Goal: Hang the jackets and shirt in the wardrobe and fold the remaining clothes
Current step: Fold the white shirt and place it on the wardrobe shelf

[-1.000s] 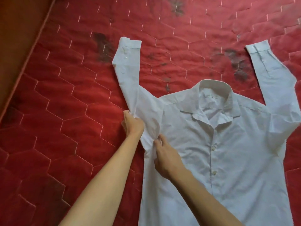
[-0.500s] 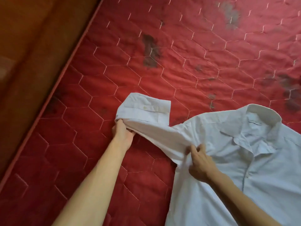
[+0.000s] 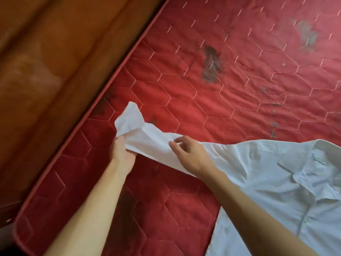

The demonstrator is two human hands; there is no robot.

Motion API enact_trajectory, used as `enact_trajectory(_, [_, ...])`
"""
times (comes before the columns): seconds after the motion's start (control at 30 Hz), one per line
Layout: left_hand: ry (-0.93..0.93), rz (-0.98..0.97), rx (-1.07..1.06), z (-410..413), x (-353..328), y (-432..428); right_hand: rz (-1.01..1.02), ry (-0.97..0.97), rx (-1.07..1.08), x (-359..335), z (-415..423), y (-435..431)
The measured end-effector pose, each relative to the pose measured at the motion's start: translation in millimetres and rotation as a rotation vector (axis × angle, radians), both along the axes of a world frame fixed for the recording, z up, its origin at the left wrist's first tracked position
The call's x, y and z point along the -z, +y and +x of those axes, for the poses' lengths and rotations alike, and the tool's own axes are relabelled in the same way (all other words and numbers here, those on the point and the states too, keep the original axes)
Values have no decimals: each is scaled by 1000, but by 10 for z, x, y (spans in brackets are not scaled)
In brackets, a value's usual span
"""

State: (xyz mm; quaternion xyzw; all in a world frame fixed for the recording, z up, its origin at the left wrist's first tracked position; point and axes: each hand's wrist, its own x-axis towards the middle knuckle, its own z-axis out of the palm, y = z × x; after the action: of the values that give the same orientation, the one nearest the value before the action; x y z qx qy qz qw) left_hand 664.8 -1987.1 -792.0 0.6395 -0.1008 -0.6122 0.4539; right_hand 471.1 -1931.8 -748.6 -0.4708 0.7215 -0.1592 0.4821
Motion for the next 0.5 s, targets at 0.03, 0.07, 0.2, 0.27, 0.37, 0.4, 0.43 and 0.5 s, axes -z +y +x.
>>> enact_trajectory(0.03, [-22, 11, -9, 40, -62, -9, 37, -138, 38, -69, 187, -77])
enact_trajectory(0.07, [-45, 5, 8, 55, -137, -8, 64, -254, 82, -130, 348, -147])
enact_trajectory(0.2, [-341, -229, 378, -101, -382, 87, 56, -485, 304, -260, 636, -388])
enact_trajectory(0.27, [-445, -404, 543, -255, -474, 157, 37, -497, 456, -286, 548, -394])
enact_trajectory(0.37, [-530, -578, 727, -636, -458, 362, -50, -578, 772, -303, 133, -181])
enact_trajectory(0.4, [-604, -620, 785, -794, -444, 464, -85, -611, 850, -327, -74, -78])
enact_trajectory(0.43, [-690, -664, 845, -950, -403, 580, -118, -634, 913, -353, -313, 37])
enact_trajectory(0.5, [-860, -719, 979, -1257, -320, 826, -170, -675, 1018, -421, -834, 300])
